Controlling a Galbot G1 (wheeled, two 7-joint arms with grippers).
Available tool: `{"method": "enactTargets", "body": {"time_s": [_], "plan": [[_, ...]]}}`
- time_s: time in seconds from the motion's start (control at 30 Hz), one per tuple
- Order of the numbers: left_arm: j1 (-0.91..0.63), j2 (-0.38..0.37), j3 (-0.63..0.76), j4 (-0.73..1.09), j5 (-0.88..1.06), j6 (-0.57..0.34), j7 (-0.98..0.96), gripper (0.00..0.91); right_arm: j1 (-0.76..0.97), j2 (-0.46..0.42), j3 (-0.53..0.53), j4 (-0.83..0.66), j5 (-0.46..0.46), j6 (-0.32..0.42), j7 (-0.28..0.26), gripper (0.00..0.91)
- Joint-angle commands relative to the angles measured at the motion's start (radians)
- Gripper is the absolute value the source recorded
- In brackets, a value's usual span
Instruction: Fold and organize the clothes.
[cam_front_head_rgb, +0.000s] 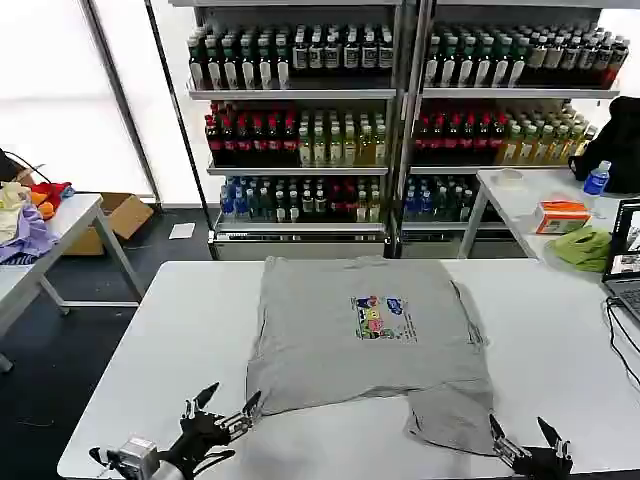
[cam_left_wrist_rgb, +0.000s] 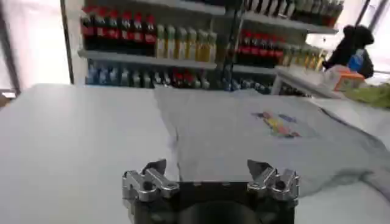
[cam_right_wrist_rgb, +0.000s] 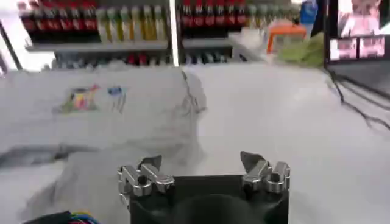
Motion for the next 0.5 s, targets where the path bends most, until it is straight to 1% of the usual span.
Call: {"method": "enactTargets", "body": {"time_s": [0.03, 0.3, 0.33, 0.37, 0.4, 0.43, 0.47, 0.5], "plan": [[-0.088, 0.026, 0.102, 0.078, -0.008, 0.071, -0.073, 0.907, -0.012, -0.006, -0.061, 0.001, -0.019, -0.062, 0.043, 0.907], [-0.167, -0.003, 0.104, 0.134, 0.039, 0.07, -0.091, 0.907, -0.008, 0.007, -0.101, -0.027, -0.033, -0.046, 0.041, 0.907], [-0.168, -0.004, 0.103, 0.137, 0.04, 0.07, -0.091, 0.867, -0.009, 0.006, -0.104, -0.029, -0.037, -0.042, 0.035, 0.907], [-0.167, -0.004, 0.103, 0.142, 0.04, 0.07, -0.09, 0.816, -0.009, 0.006, -0.107, -0.03, -0.043, -0.038, 0.034, 0.856], [-0.165, -0.004, 0.102, 0.145, 0.04, 0.07, -0.089, 0.715, -0.009, 0.007, -0.11, -0.032, -0.044, -0.035, 0.032, 0.443], [-0.161, -0.004, 0.103, 0.149, 0.042, 0.07, -0.089, 0.595, -0.009, 0.008, -0.113, -0.034, -0.045, -0.034, 0.032, 0.232], [-0.155, -0.006, 0.102, 0.15, 0.042, 0.07, -0.09, 0.504, -0.009, 0.008, -0.113, -0.035, -0.046, -0.033, 0.032, 0.05], [-0.15, -0.008, 0.103, 0.151, 0.043, 0.069, -0.089, 0.484, -0.011, 0.01, -0.116, -0.038, -0.05, -0.032, 0.029, 0.01]]}}
